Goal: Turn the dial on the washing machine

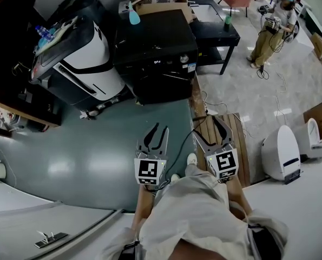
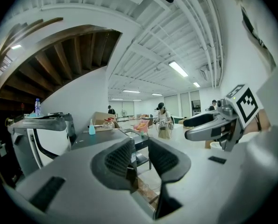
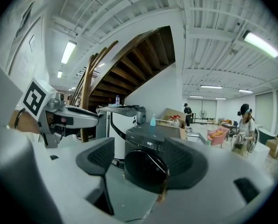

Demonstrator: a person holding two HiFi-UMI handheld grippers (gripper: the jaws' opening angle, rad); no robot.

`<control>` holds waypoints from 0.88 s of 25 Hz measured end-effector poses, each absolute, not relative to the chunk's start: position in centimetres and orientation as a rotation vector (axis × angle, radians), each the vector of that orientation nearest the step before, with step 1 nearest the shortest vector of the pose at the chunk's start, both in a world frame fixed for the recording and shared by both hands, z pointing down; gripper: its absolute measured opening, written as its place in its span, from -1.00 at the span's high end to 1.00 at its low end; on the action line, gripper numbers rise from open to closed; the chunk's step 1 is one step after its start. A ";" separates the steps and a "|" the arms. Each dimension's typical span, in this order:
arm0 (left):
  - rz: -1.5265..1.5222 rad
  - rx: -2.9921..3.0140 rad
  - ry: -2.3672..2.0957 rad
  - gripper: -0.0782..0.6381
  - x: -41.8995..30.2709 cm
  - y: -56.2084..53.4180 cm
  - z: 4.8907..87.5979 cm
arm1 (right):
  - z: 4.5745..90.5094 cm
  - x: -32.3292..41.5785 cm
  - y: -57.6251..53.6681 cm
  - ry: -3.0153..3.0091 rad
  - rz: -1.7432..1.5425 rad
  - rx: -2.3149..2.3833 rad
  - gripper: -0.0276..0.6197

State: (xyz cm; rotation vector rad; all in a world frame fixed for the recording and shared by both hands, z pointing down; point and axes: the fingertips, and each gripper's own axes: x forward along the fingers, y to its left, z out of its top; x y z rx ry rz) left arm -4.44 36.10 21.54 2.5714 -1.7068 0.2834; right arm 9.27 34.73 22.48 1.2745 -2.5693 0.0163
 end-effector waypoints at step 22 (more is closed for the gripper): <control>0.390 2.435 -1.827 0.45 -0.5 29.0 21.8 | 24.0 12.8 25.3 -2.639 0.089 1.080 -0.09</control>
